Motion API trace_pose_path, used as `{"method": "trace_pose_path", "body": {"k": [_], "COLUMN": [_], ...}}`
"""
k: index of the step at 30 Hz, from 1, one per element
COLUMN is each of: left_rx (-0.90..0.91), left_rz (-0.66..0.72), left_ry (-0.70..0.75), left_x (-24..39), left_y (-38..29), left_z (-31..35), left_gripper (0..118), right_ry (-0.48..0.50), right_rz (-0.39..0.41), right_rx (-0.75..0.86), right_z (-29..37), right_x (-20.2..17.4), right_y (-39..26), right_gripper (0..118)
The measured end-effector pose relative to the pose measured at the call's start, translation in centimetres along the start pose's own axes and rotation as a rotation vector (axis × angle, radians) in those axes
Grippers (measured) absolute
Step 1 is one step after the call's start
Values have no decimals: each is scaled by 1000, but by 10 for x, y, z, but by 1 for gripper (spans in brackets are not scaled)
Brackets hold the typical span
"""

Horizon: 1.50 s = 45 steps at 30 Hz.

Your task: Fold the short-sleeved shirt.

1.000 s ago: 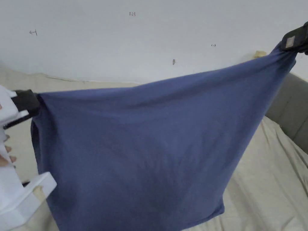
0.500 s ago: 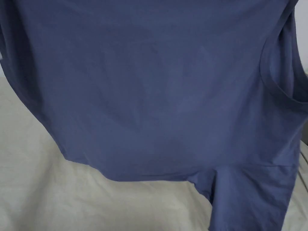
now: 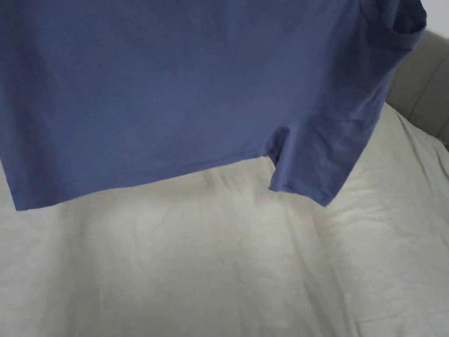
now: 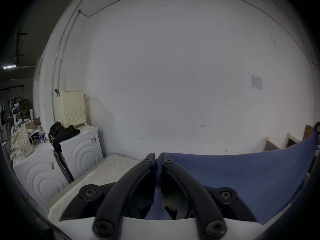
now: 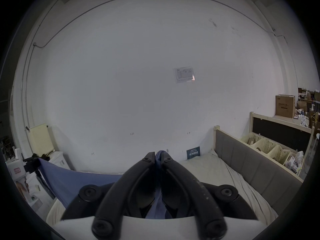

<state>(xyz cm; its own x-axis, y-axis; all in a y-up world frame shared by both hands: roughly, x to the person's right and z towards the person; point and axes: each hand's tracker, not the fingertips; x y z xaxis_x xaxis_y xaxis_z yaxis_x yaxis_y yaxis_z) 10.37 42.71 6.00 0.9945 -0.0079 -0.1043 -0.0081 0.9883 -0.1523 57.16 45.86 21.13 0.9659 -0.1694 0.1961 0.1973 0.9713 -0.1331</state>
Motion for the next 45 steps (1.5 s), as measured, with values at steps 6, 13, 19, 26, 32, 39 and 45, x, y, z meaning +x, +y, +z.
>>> {"method": "trace_pose_path", "body": {"k": [6, 13, 19, 26, 32, 39, 45], "left_rx": [129, 176, 11, -196, -306, -446, -565], "left_rz": [27, 16, -70, -76, -154, -193, -202], "left_ry": [91, 93, 92, 0, -73, -121, -127], "left_x": [19, 32, 35, 21, 2, -14, -25], "left_y": [8, -15, -106, -212, -298, -414, -502], "left_z": [-52, -81, -100, -81, -17, 78, 156], "left_gripper": [6, 6, 6, 6, 6, 6, 6], "right_ry": [-35, -70, -58, -75, -50, -30, -50], "right_rz": [11, 40, 5, 47, 21, 53, 5], "right_rx": [88, 138, -13, -240, -376, -534, -637], "right_z": [-97, -153, -182, -182, -120, -31, 40], "right_x": [-40, -40, -18, 22, 54, 88, 118], "right_y": [14, -6, -73, -184, -283, -402, -482], "right_gripper": [8, 8, 8, 8, 8, 8, 8]}}
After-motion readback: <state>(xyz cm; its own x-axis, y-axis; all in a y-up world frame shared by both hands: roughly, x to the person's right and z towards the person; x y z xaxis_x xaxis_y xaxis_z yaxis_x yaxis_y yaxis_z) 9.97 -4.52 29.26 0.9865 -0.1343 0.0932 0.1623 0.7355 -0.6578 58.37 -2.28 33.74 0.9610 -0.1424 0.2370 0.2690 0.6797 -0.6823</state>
